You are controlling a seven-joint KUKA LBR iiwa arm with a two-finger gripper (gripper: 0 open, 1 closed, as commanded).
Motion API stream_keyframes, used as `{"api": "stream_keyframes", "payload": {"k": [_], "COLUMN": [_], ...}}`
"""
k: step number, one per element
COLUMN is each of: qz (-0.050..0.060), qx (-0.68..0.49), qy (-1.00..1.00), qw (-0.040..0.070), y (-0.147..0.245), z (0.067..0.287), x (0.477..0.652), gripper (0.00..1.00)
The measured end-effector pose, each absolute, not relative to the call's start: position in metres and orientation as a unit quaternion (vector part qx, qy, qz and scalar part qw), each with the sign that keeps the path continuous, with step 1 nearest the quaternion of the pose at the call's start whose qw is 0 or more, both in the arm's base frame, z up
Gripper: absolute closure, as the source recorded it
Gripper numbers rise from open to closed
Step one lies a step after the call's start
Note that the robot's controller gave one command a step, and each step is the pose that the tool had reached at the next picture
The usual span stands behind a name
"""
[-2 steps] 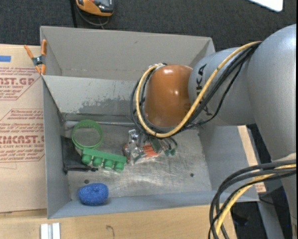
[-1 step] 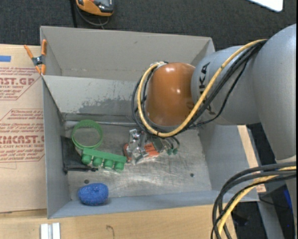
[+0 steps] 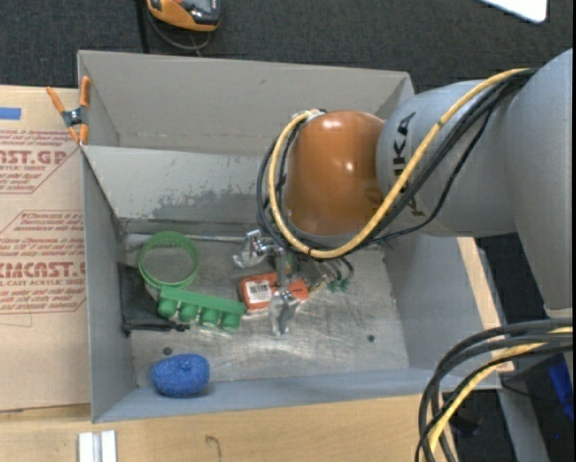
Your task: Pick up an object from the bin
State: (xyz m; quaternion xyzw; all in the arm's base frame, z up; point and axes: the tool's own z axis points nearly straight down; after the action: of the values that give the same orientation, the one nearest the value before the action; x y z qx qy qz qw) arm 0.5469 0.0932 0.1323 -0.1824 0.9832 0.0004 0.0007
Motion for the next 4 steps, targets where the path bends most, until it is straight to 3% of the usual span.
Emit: {"api": "stream_keyframes", "payload": {"k": [1,2,3,4], "qz": [0.0,0.001,0.001,0.0], "qx": [-0.192,-0.12,-0.12,-0.28], "qy": [0.981,0.993,0.993,0.96], "qw": [0.001,0.002,0.002,0.0], "y": [0.093,0.106,0.106,0.145], "z": [0.118,0.075,0.075,0.223], "x": [0.55,0.559,0.559,0.568], "gripper": [0.0,1.0,1.0,1.0]}}
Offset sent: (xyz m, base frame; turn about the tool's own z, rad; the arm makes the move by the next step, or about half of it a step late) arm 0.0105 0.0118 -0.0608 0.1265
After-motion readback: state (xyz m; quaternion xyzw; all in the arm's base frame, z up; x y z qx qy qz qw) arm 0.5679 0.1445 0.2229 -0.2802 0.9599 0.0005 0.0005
